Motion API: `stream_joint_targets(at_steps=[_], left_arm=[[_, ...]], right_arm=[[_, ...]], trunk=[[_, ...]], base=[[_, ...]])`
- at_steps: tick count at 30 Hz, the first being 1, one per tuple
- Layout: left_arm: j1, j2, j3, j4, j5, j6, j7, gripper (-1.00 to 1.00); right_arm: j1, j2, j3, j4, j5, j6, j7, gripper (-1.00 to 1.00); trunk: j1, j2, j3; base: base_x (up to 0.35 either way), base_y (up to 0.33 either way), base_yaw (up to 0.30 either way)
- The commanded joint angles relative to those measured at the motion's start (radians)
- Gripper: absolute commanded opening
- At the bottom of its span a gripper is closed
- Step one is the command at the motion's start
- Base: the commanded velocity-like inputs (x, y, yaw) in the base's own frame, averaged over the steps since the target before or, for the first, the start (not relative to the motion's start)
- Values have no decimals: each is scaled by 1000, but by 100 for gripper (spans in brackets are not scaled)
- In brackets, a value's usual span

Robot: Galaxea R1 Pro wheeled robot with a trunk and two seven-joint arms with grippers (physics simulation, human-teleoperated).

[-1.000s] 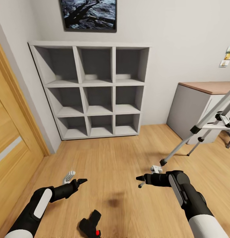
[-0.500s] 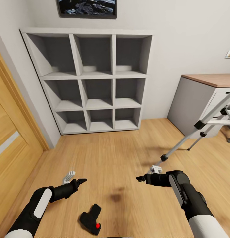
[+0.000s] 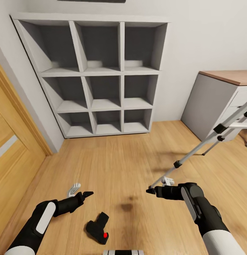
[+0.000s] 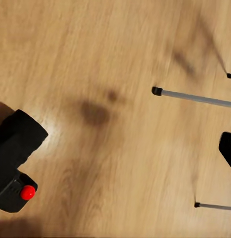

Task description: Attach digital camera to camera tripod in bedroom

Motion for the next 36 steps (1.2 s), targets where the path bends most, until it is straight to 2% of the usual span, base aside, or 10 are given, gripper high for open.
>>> stream_joint_targets(at_steps=[1, 36], left_arm=[[-1, 0, 3, 0, -1, 6, -4, 100], [-1, -5, 4, -3, 0, 6, -4, 100]], right_arm=[[0, 0, -1, 0, -8, 7, -3, 100], [0, -2, -1, -3, -18, 9, 6, 100]], trunk=[[0, -1, -5], [16, -9, -140]], base=[[0, 0, 0], [0, 0, 0]])
